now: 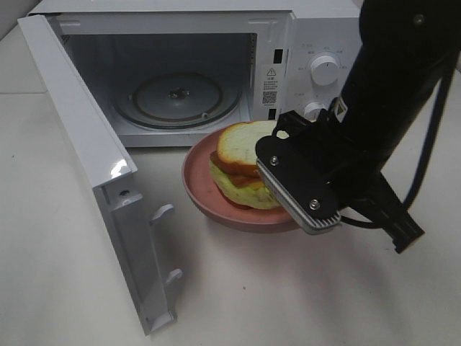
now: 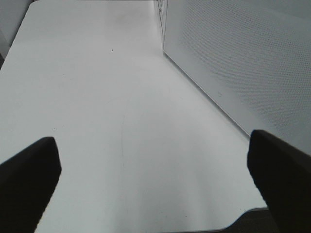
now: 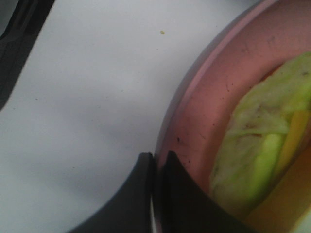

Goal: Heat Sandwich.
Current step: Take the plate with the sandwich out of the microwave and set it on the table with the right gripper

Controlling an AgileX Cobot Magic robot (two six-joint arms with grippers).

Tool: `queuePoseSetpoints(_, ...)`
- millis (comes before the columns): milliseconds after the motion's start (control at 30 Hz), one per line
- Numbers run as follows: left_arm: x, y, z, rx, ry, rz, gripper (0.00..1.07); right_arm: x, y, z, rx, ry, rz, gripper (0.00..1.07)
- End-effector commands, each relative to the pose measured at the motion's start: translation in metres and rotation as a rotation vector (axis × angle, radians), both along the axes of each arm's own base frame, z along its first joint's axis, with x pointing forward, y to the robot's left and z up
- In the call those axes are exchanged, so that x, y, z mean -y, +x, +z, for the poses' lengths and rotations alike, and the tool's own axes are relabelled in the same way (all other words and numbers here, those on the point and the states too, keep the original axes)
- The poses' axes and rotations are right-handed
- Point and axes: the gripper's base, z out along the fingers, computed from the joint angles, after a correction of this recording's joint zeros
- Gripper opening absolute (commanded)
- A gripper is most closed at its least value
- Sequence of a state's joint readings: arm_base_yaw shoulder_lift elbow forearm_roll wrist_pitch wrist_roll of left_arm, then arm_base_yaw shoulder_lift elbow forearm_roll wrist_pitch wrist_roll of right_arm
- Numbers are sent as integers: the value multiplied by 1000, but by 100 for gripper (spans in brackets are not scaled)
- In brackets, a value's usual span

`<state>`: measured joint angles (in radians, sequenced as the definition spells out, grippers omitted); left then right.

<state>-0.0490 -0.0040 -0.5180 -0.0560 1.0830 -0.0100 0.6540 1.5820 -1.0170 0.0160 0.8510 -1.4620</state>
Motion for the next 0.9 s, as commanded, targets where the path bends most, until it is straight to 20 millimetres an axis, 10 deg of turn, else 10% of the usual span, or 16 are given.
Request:
queuePoseSetpoints(33, 0, -2, 1, 29, -3, 4, 100, 12, -12, 5, 31, 6, -76, 0)
queuePoseSetpoints(900, 0, -2, 1, 29, -3, 4, 100, 66, -70, 7, 62, 70, -664, 0)
